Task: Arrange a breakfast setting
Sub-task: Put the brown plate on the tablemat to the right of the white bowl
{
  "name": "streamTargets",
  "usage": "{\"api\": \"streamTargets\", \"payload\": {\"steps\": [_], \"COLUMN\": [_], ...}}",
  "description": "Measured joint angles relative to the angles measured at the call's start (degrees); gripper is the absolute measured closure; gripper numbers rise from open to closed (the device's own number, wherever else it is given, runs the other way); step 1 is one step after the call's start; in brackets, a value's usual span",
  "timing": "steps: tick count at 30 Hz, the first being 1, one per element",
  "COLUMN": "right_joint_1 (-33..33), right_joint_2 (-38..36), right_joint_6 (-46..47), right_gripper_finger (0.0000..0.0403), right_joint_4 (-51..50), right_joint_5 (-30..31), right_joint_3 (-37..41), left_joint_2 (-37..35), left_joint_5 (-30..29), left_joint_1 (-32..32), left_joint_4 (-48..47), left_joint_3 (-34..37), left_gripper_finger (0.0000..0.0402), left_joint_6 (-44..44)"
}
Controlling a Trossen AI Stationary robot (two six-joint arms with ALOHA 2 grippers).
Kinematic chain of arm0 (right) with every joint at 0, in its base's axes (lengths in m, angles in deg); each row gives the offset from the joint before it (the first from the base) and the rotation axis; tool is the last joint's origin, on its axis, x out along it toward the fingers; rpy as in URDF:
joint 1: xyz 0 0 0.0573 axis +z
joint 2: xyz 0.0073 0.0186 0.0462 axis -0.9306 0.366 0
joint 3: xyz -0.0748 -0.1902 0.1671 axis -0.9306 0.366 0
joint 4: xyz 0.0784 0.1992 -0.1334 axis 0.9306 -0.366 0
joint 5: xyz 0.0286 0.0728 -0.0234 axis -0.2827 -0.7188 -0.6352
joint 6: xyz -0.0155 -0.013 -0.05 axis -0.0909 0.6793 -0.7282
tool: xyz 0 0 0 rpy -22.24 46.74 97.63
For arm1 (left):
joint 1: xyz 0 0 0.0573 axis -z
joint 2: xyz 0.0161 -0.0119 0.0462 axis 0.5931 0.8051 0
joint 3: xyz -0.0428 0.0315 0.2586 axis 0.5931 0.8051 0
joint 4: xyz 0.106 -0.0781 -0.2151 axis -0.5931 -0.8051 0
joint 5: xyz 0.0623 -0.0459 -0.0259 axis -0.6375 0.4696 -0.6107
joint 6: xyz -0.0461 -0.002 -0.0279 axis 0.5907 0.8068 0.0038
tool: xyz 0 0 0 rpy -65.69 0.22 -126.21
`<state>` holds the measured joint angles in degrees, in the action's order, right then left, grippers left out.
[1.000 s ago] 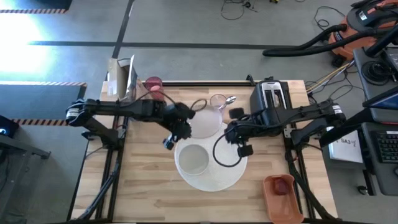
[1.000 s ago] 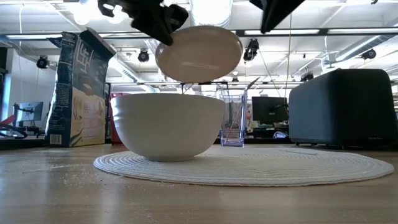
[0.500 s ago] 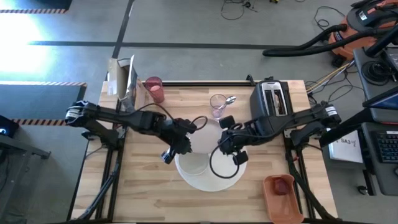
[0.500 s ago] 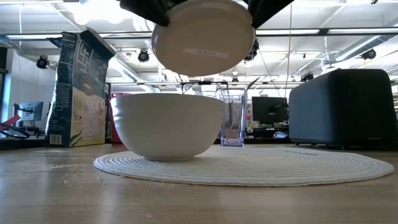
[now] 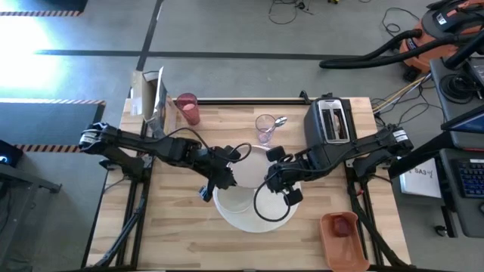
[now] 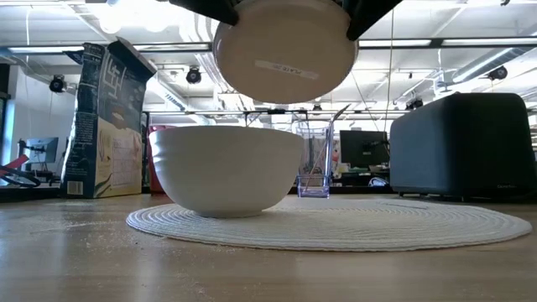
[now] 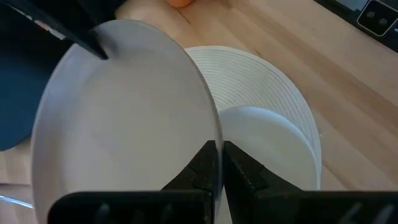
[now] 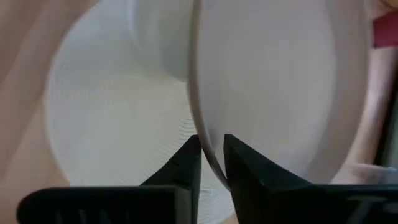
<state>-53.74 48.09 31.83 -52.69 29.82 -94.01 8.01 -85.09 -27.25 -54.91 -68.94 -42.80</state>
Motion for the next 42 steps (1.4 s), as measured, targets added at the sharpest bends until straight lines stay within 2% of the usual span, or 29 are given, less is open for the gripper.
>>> {"api": "streamTargets", "payload": {"steps": [5,11,16,22,26,30,37,42], "right_joint_1": [0.1,0.1,0.1,-0.1,-0.1,-0.2,-0.2,1.0], "right_joint_2": [0.0,0.0,0.0,0.0,0.0,0.1,2.7,7.0], "right_joint_6": [-0.7,-0.6,-0.1,1.6,6.1,12.5,27.0,27.5], "right_gripper_finger": [0.0384,0.0392,0.0394,0.0395,0.0395,0.0395,0.0395,0.0395], "right_joint_4": [0.3,0.5,0.8,1.9,0.9,-4.4,-15.9,-15.5], "right_joint_5": [-4.8,-6.9,-7.1,-5.8,-6.1,-6.3,-6.1,-8.7], "right_joint_3": [0.0,0.0,0.0,0.0,0.0,-0.1,0.3,0.5], "left_joint_2": [0.0,0.0,0.0,0.0,0.0,0.0,0.0,0.0], "left_joint_5": [0.4,0.5,-0.2,0.0,0.3,-0.5,-2.2,-2.3], "left_joint_1": [0.1,0.1,0.0,0.0,0.0,0.0,0.1,0.3], "left_joint_4": [0.6,0.9,2.1,4.0,3.9,3.7,3.1,2.8], "left_joint_3": [0.0,0.0,0.0,-0.1,-0.1,-0.1,-0.1,-0.1], "left_gripper_finger": [0.0401,0.0392,0.0358,0.0295,0.0253,0.0227,0.0223,0.0226], "left_joint_6": [-0.1,0.7,3.9,3.9,3.8,4.6,5.0,6.7]}}
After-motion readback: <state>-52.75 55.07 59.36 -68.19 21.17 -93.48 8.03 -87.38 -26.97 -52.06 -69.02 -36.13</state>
